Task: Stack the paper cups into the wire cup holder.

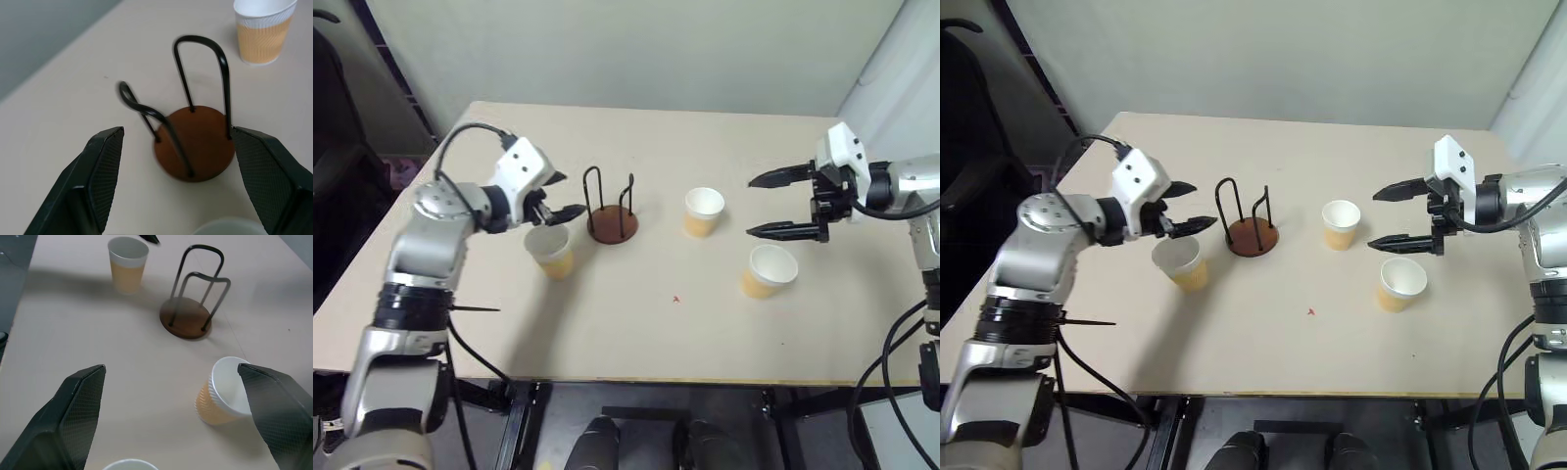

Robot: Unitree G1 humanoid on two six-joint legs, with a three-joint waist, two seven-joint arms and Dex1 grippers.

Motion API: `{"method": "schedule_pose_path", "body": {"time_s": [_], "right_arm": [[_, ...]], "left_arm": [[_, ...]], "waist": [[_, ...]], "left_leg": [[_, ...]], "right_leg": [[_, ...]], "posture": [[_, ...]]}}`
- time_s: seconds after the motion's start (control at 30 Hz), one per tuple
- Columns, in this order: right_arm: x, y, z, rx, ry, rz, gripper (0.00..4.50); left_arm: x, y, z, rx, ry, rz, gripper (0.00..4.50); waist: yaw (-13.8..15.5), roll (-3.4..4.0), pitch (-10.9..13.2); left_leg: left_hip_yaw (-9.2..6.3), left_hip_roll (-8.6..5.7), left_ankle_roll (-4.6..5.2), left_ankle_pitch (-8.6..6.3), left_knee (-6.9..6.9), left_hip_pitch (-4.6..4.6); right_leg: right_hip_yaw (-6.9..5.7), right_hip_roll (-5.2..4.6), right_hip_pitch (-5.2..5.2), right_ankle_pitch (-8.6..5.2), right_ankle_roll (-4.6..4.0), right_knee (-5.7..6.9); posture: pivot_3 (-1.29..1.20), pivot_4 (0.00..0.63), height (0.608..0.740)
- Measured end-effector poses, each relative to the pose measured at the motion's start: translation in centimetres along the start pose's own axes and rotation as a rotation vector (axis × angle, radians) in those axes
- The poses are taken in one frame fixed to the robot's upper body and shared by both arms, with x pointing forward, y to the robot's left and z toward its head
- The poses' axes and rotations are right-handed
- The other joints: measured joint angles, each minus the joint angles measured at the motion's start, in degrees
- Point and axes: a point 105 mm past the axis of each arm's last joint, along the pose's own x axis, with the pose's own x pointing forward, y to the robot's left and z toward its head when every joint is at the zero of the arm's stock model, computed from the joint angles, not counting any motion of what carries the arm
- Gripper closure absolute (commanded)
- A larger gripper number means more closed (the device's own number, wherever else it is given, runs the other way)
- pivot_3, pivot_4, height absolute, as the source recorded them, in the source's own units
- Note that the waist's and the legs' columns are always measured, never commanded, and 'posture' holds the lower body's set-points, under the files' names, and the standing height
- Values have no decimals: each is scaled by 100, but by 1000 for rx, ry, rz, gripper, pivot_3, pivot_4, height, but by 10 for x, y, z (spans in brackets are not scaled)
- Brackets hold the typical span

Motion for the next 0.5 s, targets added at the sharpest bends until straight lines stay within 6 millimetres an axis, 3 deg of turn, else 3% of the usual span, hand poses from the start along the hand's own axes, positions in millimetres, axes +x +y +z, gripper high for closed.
{"method": "schedule_pose_path", "body": {"time_s": [0.27,0.47,0.5], "right_arm": [[6,6,15,-37,-20,-8,0],[6,4,14,-35,-19,-23,0],[6,4,14,-35,-19,-24,0]], "left_arm": [[24,12,-17,-81,96,150,791],[47,-1,-17,-150,73,161,791],[49,-2,-17,-157,71,164,949]], "waist": [[29,-3,1],[50,-3,1],[50,-3,2]], "left_leg": [[3,-3,1,1,7,5],[6,-8,0,5,15,2],[8,-8,-3,6,15,2]], "right_leg": [[2,0,6,4,7,3],[4,0,6,9,14,1],[4,1,6,9,14,2]], "posture": [[0,150,740],[0,150,740],[0,150,740]]}}
